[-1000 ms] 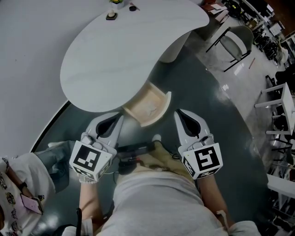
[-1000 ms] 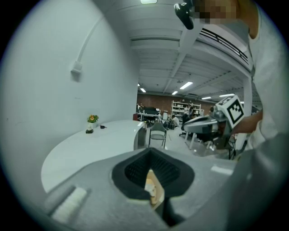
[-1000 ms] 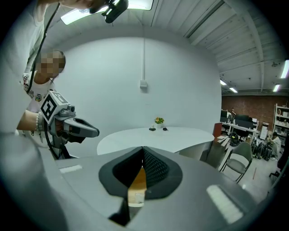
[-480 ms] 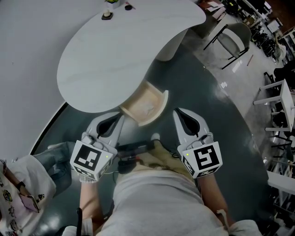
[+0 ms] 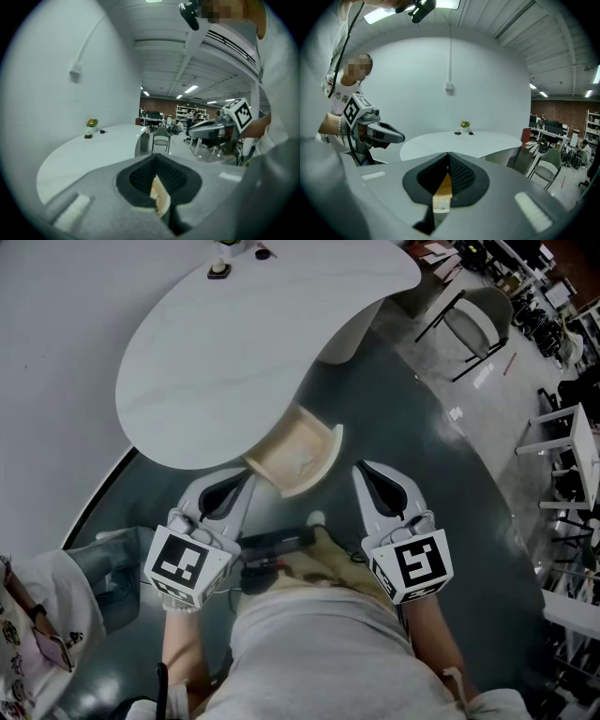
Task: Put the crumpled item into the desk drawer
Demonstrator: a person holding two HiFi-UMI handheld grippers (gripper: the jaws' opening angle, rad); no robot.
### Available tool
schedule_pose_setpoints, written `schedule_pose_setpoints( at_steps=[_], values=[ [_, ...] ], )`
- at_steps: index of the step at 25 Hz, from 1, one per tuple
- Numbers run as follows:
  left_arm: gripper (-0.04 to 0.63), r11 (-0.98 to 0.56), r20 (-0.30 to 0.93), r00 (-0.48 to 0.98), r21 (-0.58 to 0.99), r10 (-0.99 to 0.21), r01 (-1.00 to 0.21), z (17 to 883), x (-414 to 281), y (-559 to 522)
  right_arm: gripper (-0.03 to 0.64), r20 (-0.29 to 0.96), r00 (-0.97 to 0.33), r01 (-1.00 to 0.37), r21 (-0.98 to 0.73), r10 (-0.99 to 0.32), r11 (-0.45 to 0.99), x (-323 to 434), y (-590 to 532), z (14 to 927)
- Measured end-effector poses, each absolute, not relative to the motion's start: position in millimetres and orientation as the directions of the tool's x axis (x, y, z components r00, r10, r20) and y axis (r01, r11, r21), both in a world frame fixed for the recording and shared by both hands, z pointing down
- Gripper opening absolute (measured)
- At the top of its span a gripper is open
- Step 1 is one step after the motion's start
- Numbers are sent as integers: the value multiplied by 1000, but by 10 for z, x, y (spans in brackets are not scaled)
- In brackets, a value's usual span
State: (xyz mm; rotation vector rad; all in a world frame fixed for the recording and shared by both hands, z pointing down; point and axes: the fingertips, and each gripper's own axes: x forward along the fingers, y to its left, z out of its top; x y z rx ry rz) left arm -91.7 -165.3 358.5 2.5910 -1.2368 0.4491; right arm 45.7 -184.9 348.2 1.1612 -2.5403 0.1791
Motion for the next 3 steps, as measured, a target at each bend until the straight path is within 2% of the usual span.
schedule_pose_setpoints(
  at_steps=[3],
  values=[
    [-3, -614, 369, 594, 74, -715, -785, 3565, -920, -1665, 5, 356, -605, -757, 21, -712, 654, 461, -1851, 3480]
  ],
)
